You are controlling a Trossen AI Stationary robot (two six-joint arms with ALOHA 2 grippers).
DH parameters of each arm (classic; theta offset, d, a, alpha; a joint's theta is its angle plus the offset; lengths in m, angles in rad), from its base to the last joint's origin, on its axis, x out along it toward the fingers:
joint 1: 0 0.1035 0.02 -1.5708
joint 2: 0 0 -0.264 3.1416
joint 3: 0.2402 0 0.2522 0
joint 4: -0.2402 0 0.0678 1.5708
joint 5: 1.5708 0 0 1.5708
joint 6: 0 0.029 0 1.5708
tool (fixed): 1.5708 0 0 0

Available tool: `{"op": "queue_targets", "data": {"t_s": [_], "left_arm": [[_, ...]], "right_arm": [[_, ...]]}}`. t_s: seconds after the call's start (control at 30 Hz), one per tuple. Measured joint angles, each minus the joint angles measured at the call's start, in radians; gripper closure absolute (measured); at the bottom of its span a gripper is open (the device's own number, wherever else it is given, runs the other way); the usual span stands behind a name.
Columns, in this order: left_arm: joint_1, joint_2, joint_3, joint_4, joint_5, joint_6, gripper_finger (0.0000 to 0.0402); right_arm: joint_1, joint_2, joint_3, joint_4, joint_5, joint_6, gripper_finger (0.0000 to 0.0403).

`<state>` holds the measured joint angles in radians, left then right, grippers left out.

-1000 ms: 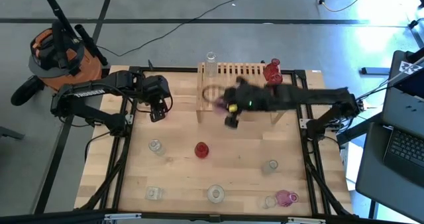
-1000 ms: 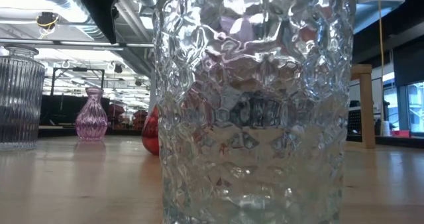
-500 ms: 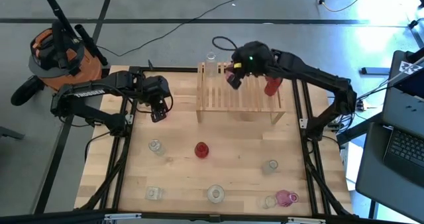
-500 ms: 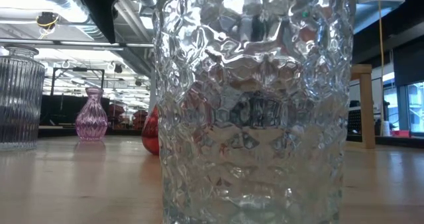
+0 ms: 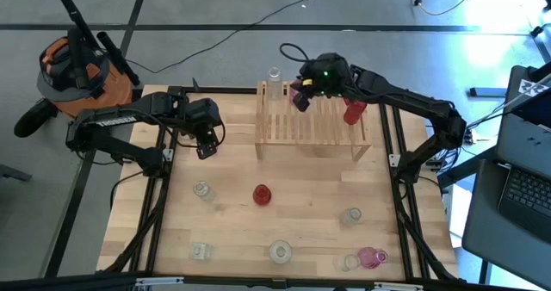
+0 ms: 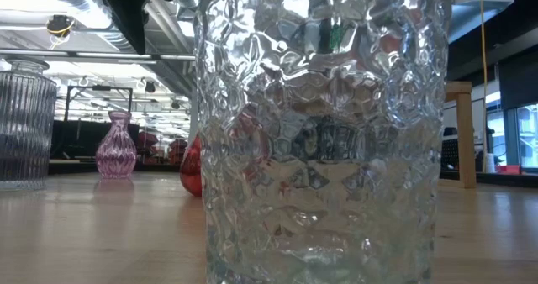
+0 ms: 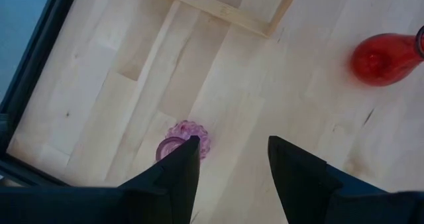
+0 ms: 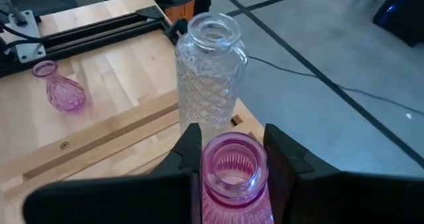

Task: Sort vases onto shelf
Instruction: Put the middle pink vase on the shelf

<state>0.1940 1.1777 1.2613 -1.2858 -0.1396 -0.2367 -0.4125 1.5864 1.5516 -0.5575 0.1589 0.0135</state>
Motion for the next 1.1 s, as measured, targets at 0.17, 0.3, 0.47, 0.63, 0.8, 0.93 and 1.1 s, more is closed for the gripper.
{"op": "queue_targets", "data": {"t_s": [0.17,0.3,0.47,0.63,0.8,0.93,1.1], "left_arm": [[0.0,0.0,0.0,0.001,0.0,0.002,0.0231],[0.0,0.0,0.0,0.003,0.0,0.003,0.0231],[0.0,0.0,0.0,0.003,0.0,0.003,0.0231],[0.0,0.0,0.0,0.003,0.0,0.003,0.023],[0.0,0.0,0.0,0.003,0.0,0.003,0.0231],[0.0,0.0,0.0,0.004,0.0,0.007,0.0231],[0.0,0.0,0.0,0.012,-0.001,0.01,0.0231]], "right_arm": [[-0.001,0.001,-0.001,-0.002,0.037,-0.018,0.0332],[0.0,0.001,-0.001,-0.005,0.043,-0.019,0.0332],[0.0,0.002,-0.002,-0.007,0.058,-0.018,0.0331],[-0.001,0.002,-0.002,-0.009,0.058,-0.018,0.0325],[-0.002,0.004,-0.003,-0.02,0.074,-0.029,0.0291],[-0.003,0.009,-0.007,-0.025,0.088,-0.028,0.0258],[-0.002,0.008,-0.008,-0.022,0.103,-0.05,0.0231]]}}
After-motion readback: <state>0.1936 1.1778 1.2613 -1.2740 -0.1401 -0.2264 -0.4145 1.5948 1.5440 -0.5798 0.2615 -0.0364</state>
